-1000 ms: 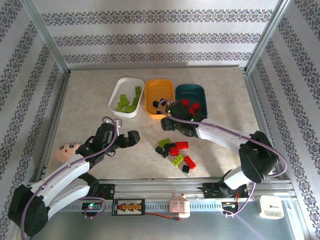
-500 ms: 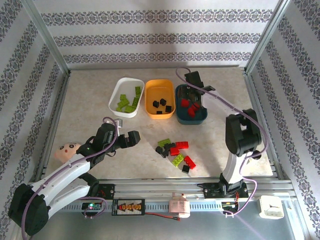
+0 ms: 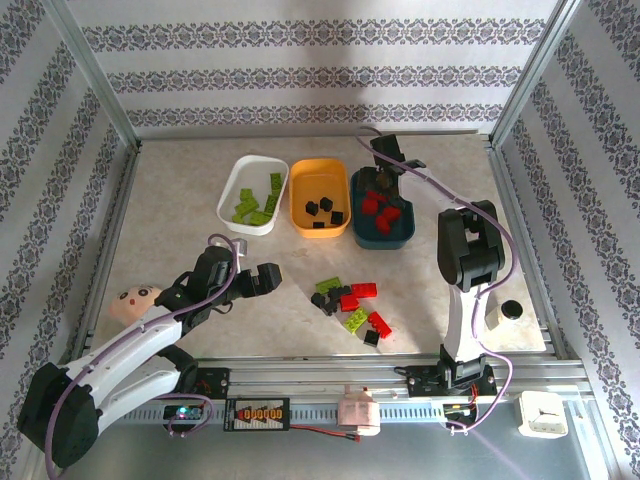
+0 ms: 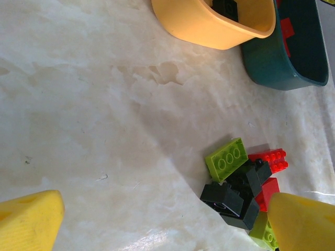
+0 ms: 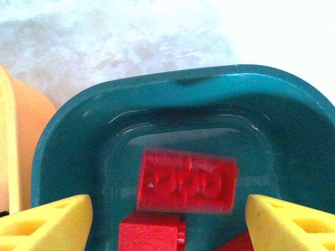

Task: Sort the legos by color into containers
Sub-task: Place the lego in the container, then pick up the lego from the middle-left of the table.

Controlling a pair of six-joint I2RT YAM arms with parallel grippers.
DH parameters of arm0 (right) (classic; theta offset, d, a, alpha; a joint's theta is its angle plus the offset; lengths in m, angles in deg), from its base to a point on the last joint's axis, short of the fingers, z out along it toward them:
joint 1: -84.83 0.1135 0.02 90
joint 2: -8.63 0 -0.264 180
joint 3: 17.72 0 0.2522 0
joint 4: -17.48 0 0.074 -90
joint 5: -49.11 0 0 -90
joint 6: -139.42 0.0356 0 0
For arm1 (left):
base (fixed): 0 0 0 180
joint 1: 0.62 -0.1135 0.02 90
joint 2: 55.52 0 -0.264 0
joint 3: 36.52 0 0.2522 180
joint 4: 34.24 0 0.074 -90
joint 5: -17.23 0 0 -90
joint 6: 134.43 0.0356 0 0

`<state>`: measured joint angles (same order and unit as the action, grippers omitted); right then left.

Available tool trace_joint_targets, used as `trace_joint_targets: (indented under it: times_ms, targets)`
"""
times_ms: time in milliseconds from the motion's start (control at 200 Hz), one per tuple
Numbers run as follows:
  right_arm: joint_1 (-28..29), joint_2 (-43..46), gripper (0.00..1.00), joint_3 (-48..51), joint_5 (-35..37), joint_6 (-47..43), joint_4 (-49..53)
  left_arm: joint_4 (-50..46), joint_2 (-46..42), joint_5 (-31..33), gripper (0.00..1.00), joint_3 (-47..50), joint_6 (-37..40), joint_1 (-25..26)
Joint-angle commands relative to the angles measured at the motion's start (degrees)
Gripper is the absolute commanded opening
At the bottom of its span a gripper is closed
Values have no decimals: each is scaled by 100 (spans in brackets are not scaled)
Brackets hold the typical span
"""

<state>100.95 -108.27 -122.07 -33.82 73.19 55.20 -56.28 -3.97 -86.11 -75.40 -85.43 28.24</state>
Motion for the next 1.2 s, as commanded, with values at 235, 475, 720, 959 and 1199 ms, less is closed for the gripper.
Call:
trace_joint_targets:
  times_ms: [235,475,720,959,1199]
  targets:
    - [221,1806,77,1624,-376,155,-521,18,266,-397,100,-428,391,34]
    - [763,3190,77,3387,-497,230,-879,-477,1479,-489,81,-1277,1054,621]
    - [1016,4092,77,4427,-467,387,-876,-830,2904,114,71,-2106,1716,1641]
    - [1020,4575,77,4765,-436,442,-831,-913,3833,243,73,-2508,1900,1898]
    - [1007,4750,77,4839,-400,456,-820,-954,4207,364,72,-2698,2011,2056]
